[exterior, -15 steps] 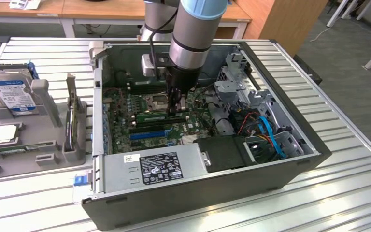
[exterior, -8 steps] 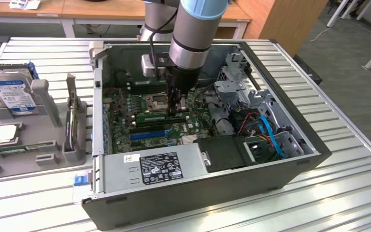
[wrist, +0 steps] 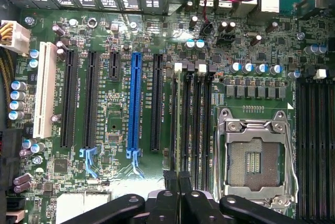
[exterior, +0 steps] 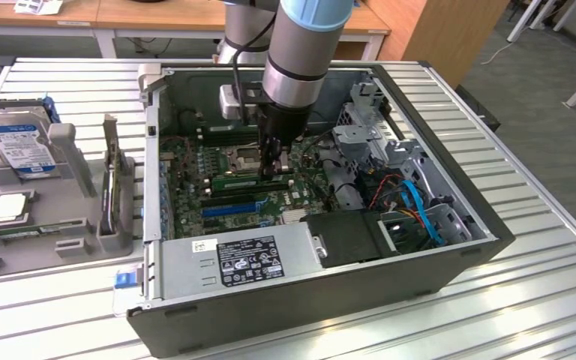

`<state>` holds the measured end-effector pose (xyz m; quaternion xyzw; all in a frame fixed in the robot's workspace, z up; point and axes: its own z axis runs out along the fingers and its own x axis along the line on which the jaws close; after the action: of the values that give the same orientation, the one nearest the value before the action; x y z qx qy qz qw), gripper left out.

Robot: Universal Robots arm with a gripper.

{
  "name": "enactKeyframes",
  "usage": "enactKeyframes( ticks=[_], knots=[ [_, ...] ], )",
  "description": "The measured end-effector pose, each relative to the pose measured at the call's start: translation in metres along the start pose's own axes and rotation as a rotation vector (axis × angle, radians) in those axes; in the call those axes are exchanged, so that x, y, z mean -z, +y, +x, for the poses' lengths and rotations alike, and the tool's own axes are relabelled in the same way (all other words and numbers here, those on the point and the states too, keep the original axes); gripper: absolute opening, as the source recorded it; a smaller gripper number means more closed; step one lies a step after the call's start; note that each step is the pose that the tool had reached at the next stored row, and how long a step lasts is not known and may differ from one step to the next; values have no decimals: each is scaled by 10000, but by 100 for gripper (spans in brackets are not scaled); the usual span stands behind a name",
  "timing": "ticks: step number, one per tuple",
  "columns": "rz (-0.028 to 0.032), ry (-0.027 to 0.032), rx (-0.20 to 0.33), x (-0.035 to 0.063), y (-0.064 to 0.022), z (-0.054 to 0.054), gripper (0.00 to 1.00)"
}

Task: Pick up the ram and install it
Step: 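Insert the ram into the slot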

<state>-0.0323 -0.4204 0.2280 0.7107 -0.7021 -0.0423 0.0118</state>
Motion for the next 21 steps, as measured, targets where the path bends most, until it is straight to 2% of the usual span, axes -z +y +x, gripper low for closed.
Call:
enactKeyframes(
  ticks=[21],
  knots=[
    [-1,2,0,-61,-5,3,12]
  ],
)
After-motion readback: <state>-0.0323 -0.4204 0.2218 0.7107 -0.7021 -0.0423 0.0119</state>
